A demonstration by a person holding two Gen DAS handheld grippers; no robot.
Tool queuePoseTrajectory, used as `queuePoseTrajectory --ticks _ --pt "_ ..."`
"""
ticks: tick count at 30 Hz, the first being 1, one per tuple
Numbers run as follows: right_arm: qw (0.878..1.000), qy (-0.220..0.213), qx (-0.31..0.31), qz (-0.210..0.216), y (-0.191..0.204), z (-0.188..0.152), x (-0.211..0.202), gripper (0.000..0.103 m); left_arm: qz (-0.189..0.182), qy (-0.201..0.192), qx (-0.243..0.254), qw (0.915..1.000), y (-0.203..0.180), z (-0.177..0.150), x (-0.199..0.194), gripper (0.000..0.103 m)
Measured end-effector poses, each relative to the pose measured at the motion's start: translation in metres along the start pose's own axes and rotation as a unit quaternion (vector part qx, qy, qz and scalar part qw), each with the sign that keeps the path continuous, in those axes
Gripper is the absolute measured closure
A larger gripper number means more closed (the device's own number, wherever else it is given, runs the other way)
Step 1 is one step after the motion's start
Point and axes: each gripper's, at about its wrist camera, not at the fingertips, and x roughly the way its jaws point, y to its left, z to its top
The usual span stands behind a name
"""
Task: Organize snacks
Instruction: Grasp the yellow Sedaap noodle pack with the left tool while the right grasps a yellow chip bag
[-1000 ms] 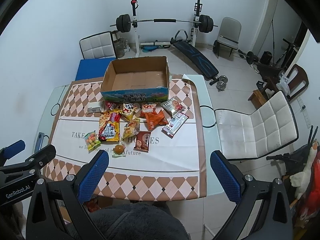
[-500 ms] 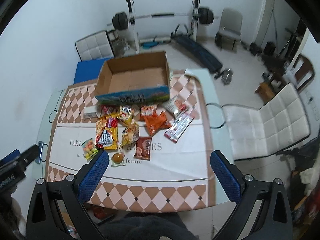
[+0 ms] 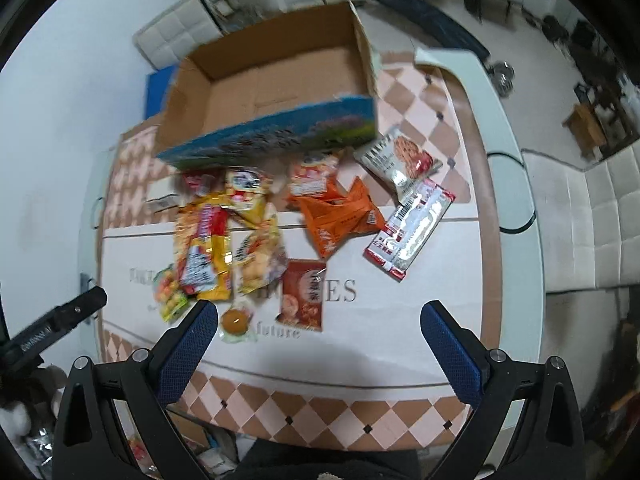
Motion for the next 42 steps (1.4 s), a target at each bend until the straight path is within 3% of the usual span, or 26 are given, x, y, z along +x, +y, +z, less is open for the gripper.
queuePoseTrajectory --ticks 6,12,15,17,26,29,32,35,42 --pt "0.993 0.056 0.096 0.041 -0.011 0.025 0.057 0.000 0.011 0.062 0.037 0.9973 -0.010 0.040 0.077 0.000" --pt "0.984 0.105 0.129 0.064 0.017 0.027 0.117 0.001 0.026 0.098 0.072 0.9922 -0.019 0.060 0.135 0.000" --pt "0.983 0.121 0.127 0.046 0.032 0.027 0.143 0.017 0.032 0.113 0.088 0.9893 -0.021 0.063 0.156 0.000" --pt "0.979 0.140 0.137 0.047 0.040 0.027 0.160 0.020 0.032 0.119 0.096 0.9877 -0.021 0.064 0.165 0.000" --pt "0.972 0.170 0.158 0.037 0.063 0.035 0.201 0.020 0.021 0.135 0.108 0.9847 -0.013 0.070 0.194 0.001" --pt "0.971 0.177 0.159 0.033 0.070 0.035 0.210 0.020 -0.003 0.139 0.104 0.9849 -0.006 0.071 0.197 0.013" --pt "0.971 0.182 0.155 0.028 0.071 0.034 0.215 0.024 -0.002 0.136 0.112 0.9844 0.002 0.073 0.194 0.015" --pt "0.973 0.189 0.133 0.019 0.075 0.030 0.218 0.035 0.001 0.136 0.126 0.9827 0.006 0.067 0.191 0.016" --pt "0.978 0.200 0.050 -0.016 0.090 0.024 0.220 0.040 0.020 0.129 0.159 0.9787 0.027 0.039 0.198 0.014"
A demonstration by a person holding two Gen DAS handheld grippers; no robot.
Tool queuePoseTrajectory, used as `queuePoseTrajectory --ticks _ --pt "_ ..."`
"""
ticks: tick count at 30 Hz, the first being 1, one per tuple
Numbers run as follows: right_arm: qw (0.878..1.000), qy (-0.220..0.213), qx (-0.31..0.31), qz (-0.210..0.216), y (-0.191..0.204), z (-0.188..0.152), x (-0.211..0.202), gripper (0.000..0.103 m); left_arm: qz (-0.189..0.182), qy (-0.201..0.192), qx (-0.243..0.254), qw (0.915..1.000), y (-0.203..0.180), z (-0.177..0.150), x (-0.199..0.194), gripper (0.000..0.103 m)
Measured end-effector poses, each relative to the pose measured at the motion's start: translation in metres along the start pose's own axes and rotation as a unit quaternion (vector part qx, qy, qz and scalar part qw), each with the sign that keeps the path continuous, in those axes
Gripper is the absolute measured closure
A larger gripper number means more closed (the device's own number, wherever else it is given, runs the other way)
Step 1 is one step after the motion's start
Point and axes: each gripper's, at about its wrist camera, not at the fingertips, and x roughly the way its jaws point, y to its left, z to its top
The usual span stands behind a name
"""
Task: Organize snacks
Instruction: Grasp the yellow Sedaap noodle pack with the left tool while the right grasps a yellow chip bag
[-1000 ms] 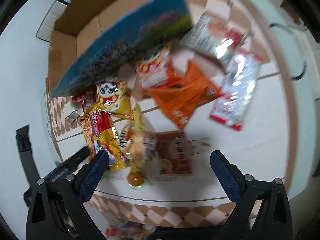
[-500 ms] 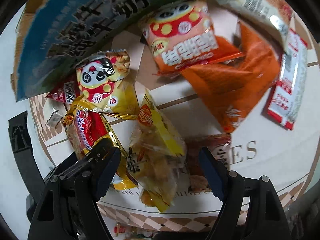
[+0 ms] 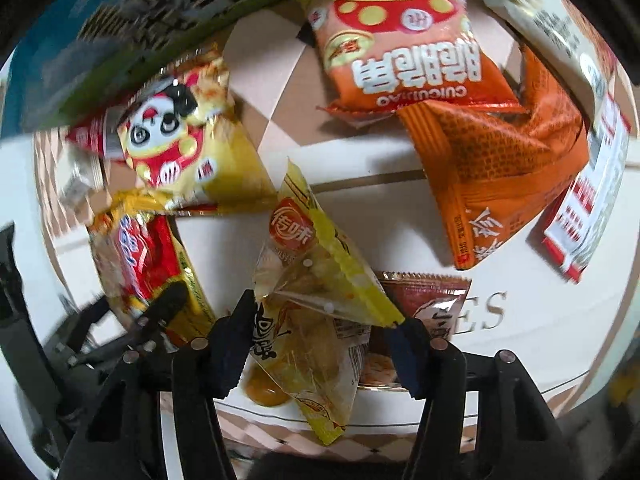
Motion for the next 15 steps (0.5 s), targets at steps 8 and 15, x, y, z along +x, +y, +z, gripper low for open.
queuePoseTrajectory --ticks 8,15 --pt "1.000 -0.005 0.002 -0.007 0.002 -0.005 0.006 0.038 -0.004 -0.003 -0.015 0.9999 -0.005 0.015 0.022 0.014" --pt "0.999 -0.025 -0.026 -0.036 0.022 -0.009 0.012 0.044 -0.013 0.007 -0.013 0.9998 -0.002 0.006 0.014 0.017"
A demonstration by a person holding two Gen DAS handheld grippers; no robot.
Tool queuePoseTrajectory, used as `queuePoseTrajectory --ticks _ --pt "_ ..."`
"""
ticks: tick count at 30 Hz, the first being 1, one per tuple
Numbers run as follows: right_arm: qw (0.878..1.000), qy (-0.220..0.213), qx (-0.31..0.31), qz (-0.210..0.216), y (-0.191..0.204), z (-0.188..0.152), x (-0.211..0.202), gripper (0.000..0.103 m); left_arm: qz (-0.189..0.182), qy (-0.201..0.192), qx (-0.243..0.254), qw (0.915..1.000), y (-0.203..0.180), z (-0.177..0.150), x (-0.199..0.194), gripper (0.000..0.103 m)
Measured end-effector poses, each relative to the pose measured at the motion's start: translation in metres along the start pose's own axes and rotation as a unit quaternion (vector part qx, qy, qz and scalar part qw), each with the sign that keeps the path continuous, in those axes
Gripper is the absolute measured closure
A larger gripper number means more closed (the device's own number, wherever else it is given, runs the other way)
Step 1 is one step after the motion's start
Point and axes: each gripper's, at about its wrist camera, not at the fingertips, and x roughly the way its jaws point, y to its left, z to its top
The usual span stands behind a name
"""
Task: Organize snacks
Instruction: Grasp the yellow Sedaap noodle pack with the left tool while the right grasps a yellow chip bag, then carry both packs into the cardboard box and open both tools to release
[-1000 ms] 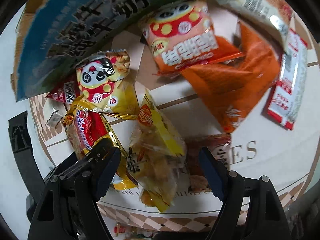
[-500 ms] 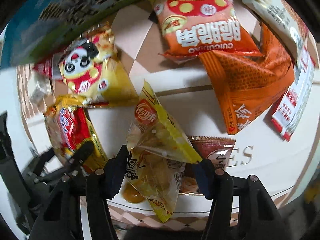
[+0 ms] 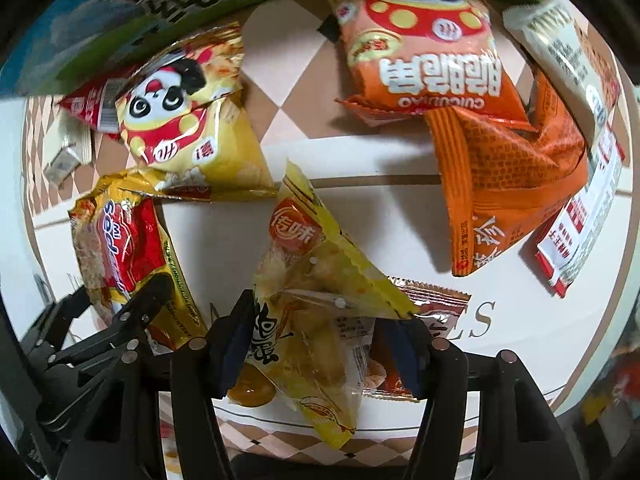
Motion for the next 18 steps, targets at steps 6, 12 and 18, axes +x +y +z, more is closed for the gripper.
queuePoseTrajectory --ticks 6,12,18 --pt "1.000 -0.019 -0.006 0.011 -0.011 -0.018 -0.006 0.052 0.010 -0.016 -0.006 0.9998 -0.002 -0.015 -0.023 0.017" --pt "0.999 -0.029 -0.012 0.042 -0.030 -0.039 -0.016 0.054 0.023 -0.042 -0.016 0.9987 -0.010 -0.040 -0.057 0.017" --pt "0.995 -0.051 -0.018 0.086 -0.052 -0.058 -0.054 0.054 0.010 -0.075 -0.014 0.9970 -0.019 -0.053 -0.097 0.017"
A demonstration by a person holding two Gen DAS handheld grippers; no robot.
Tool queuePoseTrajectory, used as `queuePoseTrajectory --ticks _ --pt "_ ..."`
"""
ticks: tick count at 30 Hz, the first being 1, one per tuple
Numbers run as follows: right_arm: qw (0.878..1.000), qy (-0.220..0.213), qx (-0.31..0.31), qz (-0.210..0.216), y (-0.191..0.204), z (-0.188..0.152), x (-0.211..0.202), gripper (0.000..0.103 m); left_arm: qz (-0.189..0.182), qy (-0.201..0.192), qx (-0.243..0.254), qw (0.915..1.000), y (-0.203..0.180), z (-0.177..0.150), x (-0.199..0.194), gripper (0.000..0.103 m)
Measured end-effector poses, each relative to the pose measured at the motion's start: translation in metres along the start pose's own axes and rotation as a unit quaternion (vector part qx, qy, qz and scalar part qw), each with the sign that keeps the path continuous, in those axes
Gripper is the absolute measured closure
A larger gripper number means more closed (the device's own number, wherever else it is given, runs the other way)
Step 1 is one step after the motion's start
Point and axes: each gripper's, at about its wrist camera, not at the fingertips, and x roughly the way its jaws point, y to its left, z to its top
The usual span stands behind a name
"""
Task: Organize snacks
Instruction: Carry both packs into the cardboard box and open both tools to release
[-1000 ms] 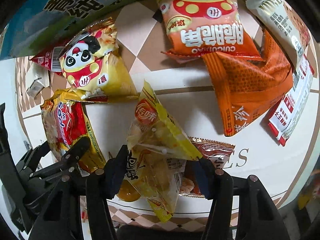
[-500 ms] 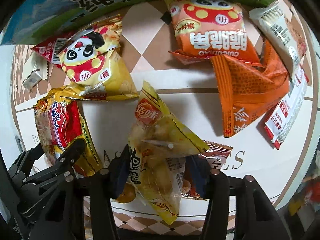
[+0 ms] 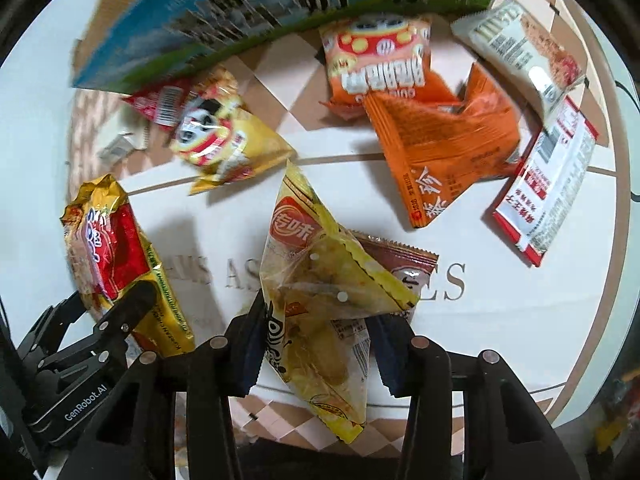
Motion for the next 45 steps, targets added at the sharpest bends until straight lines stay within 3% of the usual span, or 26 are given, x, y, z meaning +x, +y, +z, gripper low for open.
queuePoseTrajectory --ticks 6,11,15,19,25,31,37,45 --pt "0.998 -0.045 -0.019 0.043 -0.008 -0.006 -0.072 0.054 -0.026 -0.054 0.013 0.9982 -0.017 0.013 -0.060 0.017" --pt "0.993 -0.088 -0.033 0.069 0.005 0.012 -0.124 0.054 -0.042 -0.099 0.032 0.9937 -0.031 0.056 -0.110 0.017" --pt "0.988 -0.125 -0.049 0.082 0.026 0.042 -0.157 0.054 -0.046 -0.127 0.052 0.9895 -0.038 0.092 -0.134 0.017" --pt "0.983 -0.161 -0.059 0.064 0.039 0.093 -0.179 0.054 -0.053 -0.136 0.062 0.9873 -0.044 0.140 -0.140 0.017" --pt "0.981 -0.179 -0.061 0.044 0.031 0.180 -0.184 0.054 -0.049 -0.108 0.076 0.9900 -0.056 0.227 -0.104 0.017" --pt "0.988 -0.132 -0.079 0.027 0.018 0.262 -0.139 0.054 -0.053 -0.050 0.080 0.9942 -0.074 0.290 -0.044 0.017" --pt "0.992 -0.076 -0.096 0.013 0.007 0.315 -0.088 0.054 -0.065 0.006 0.071 0.9954 -0.087 0.329 0.011 0.017" --pt "0.992 -0.046 -0.114 0.005 0.001 0.349 -0.059 0.054 -0.070 0.036 0.049 0.9957 -0.092 0.339 0.040 0.016"
